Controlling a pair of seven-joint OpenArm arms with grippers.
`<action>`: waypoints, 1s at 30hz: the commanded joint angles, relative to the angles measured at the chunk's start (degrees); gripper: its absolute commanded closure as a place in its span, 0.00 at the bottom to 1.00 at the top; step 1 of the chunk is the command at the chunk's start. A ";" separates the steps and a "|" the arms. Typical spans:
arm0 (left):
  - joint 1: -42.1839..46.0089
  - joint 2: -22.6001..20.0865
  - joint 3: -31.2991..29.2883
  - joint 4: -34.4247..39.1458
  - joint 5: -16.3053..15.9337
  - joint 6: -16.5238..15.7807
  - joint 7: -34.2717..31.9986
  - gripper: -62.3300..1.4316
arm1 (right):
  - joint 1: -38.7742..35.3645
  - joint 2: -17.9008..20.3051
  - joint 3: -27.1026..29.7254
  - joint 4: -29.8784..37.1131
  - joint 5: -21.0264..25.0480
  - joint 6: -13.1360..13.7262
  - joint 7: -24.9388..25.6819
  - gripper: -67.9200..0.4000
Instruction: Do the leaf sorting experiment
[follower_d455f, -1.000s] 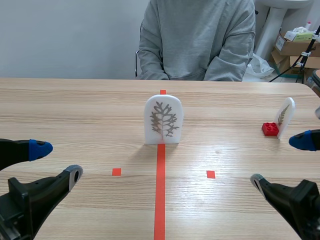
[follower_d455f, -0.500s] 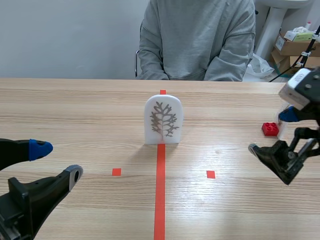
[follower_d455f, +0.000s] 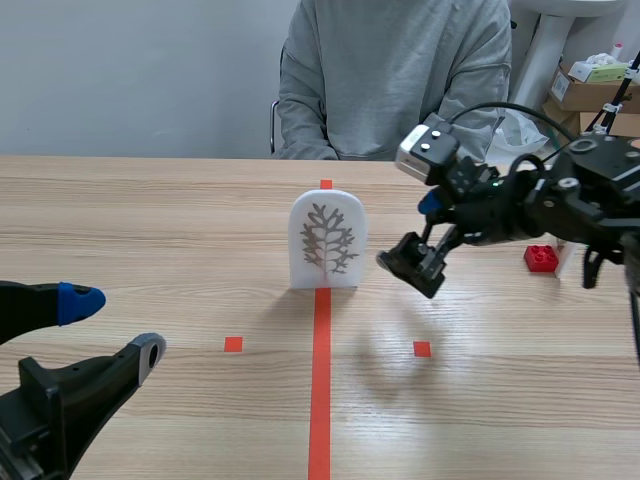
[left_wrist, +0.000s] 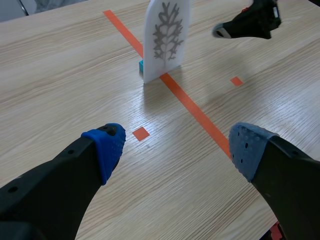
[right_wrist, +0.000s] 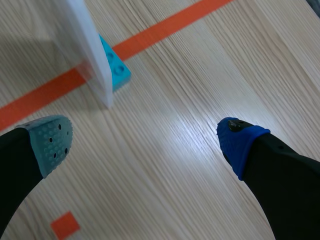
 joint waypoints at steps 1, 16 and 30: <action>-0.17 1.40 -0.20 1.20 -0.37 -0.15 -0.66 0.27 | 1.92 -1.97 0.11 -0.46 -0.72 0.04 1.42 0.13; -0.15 2.32 -0.20 1.20 -0.37 -0.17 -0.20 0.27 | 6.14 -13.29 -3.13 -9.64 -4.76 0.02 4.17 0.13; -0.17 2.32 -0.20 1.20 -0.37 -0.17 -0.20 0.27 | 6.10 -12.76 -3.13 -9.64 -4.74 0.04 3.85 0.50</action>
